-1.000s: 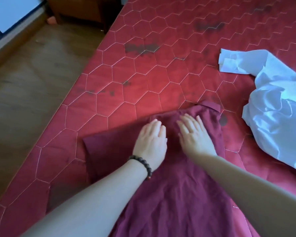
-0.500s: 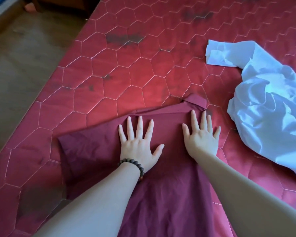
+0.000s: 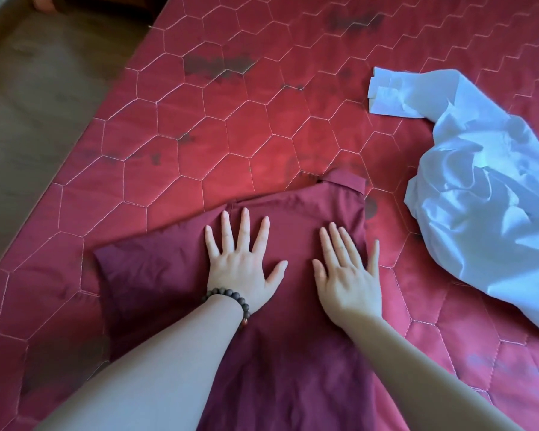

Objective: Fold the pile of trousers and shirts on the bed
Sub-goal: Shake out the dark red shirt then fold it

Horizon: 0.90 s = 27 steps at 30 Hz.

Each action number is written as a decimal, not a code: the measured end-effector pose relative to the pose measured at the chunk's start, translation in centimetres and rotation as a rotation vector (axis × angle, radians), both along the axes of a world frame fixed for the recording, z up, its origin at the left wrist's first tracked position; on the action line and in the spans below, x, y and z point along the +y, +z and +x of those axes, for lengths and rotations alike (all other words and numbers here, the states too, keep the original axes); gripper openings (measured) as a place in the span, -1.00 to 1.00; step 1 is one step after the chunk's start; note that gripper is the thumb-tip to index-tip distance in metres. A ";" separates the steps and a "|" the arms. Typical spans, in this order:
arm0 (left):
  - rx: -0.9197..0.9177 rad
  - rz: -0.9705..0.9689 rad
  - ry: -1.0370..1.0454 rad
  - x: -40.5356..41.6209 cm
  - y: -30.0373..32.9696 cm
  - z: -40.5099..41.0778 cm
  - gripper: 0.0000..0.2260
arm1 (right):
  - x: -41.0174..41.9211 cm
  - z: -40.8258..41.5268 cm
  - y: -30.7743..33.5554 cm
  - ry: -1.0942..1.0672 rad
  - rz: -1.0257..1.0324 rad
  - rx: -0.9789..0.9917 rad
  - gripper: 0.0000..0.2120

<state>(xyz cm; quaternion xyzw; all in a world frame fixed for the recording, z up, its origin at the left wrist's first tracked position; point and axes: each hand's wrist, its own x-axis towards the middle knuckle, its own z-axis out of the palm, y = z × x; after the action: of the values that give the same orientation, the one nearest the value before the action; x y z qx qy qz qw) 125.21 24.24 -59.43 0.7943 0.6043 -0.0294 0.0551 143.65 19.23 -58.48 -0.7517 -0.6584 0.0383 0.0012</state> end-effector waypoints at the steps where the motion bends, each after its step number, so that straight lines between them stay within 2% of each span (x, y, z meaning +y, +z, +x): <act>1: 0.002 -0.009 0.003 0.0 0.1 0.0 -0.27 | -0.4 0.3 0.2 -0.025 0.002 -0.031 -0.44; 4: -0.019 -0.033 -0.013 0.2 0.4 -0.1 -0.29 | -1.5 -0.6 0.6 -0.026 0.074 -0.028 -0.49; 8: -0.051 -0.005 -0.064 -0.4 1.3 -0.6 -0.43 | -4.6 -4.8 0.3 0.092 0.139 0.158 -0.48; 11: -0.127 0.036 -0.204 -4.9 1.9 -0.3 -0.48 | -7.6 -6.8 0.0 0.050 0.087 0.223 -0.50; 13: -0.152 -0.033 -0.307 -9.3 1.8 -0.6 -0.48 | -9.4 -6.9 0.0 0.033 0.058 0.215 -0.49; 15: -0.115 -0.087 -0.267 -12.3 1.5 -2.4 -0.48 | -11.4 -6.1 0.0 0.017 0.040 0.172 -0.47; 20: -0.018 -0.088 -0.083 -14.4 1.6 -6.5 -0.39 | -15.8 -3.8 0.4 -0.100 0.016 0.029 -0.42; 22: -0.041 -0.096 -0.086 -16.5 2.0 -5.7 -0.39 | -17.0 -5.2 0.6 -0.073 0.061 0.063 -0.49; 25: -0.061 -0.126 -0.211 -20.8 1.9 -4.6 -0.42 | -19.3 -9.5 0.4 0.083 0.046 0.213 -0.46; 27: -0.060 -0.124 -0.170 -22.5 1.7 -5.5 -0.43 | -21.4 -10.7 0.2 0.072 0.014 0.234 -0.47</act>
<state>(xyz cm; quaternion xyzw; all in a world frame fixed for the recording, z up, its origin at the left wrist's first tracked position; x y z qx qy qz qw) 119.72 1.76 -57.71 0.8382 0.5299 -0.0477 0.1197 132.92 -2.17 -58.26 -0.7178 -0.6807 0.1213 0.0817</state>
